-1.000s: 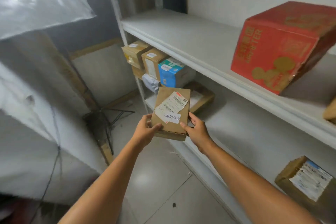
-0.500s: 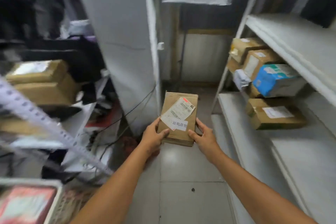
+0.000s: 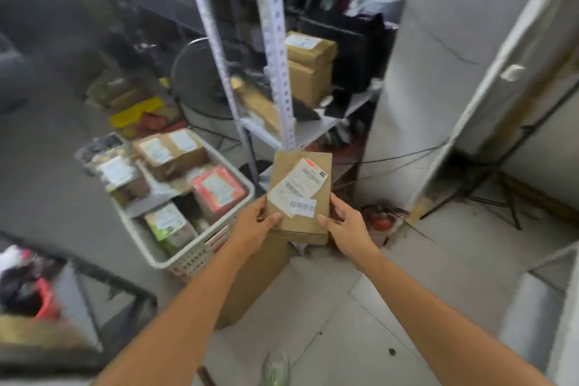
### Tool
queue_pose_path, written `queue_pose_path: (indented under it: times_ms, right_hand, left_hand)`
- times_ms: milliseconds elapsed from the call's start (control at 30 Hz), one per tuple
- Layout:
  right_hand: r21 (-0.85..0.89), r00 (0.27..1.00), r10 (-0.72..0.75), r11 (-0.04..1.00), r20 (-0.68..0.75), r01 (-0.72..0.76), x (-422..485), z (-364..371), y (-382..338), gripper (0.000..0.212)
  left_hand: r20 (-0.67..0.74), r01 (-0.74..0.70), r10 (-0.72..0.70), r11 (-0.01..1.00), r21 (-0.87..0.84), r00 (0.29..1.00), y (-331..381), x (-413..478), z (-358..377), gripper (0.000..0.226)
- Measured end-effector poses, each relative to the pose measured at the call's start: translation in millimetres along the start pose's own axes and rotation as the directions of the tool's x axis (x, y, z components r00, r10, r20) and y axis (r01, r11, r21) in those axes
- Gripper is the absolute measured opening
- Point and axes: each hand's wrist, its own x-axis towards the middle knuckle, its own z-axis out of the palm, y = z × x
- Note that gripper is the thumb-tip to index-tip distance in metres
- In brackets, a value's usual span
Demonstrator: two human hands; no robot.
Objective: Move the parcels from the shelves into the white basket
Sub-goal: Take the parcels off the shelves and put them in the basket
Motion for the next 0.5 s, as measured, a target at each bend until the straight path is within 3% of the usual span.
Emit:
queue_pose_path:
  times_ms: [133,267,500]
  right_hand:
    - [-0.010,0.979,-0.026,1.000,0.204,0.029,26,61,-5,0.060]
    - [-0.073,0.945,-0.010,0.997,0.327,0.035,68,125,-11,0.063]
    - [-0.157,0.867,0.043,0.987,0.496,0.041,162,238,-12,0.064]
  left_hand:
    - [-0.183,0.095,-0.111,0.991,-0.093,0.977,-27,-18,-55,0.056]
    - [-0.308,0.112,-0.134,0.990,-0.086,0.942,-55,-13,-107,0.054]
    - [-0.414,0.175,-0.273,0.950,-0.259,0.868,-115,43,-188,0.049]
